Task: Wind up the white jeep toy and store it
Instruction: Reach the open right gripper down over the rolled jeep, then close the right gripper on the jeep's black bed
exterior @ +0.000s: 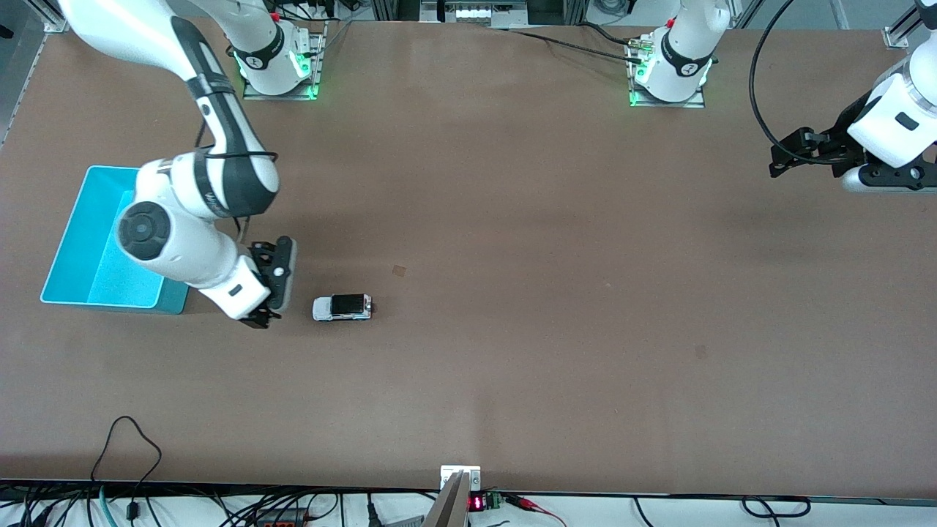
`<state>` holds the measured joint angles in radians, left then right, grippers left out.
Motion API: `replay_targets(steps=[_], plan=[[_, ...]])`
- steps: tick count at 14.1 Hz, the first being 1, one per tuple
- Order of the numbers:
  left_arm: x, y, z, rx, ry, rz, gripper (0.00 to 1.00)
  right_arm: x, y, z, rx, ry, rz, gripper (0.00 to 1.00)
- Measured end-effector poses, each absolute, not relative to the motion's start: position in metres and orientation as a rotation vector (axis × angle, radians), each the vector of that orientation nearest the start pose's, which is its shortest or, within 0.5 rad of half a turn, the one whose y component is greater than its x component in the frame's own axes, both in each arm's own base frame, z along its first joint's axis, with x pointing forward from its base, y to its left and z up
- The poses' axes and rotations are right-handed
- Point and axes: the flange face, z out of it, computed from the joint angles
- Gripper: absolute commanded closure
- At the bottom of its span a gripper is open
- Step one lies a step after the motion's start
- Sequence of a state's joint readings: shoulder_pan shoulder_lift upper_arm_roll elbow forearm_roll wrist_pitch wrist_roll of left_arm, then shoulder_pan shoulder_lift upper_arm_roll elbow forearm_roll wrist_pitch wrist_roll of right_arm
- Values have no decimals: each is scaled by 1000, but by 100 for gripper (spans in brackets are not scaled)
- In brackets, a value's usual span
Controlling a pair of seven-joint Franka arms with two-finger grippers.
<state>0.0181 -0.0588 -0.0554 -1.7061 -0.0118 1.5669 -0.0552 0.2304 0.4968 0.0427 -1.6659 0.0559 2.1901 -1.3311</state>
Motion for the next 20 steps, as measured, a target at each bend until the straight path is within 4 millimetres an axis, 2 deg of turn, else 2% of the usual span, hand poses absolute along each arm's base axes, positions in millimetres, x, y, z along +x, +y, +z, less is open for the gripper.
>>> replay_targets(steps=[2,5,7,11,18,19,20], plan=[[532,-22,592,-3144,-29,127,0,655,200,301,-2176,-2219,-122,0],[532,-22,592,-3144,-30,128,0,657,210,268,-2170,-2233,-142,0],[532,-20,592,-3144,-35,128,0,656,214,254,-2163,-2237,-135,0],[532,-15,592,-3144,-49,129,0,653,222,230,-2152,-2235,-130,0],[532,-15,592,-3144,-49,129,0,648,238,203,-2137,-2252,-154,0],[532,-15,592,-3144,-49,129,0,647,237,199,-2141,-2246,-156,9],[532,-15,592,-3144,-49,129,0,647,237,196,-2144,-2238,-157,30]])
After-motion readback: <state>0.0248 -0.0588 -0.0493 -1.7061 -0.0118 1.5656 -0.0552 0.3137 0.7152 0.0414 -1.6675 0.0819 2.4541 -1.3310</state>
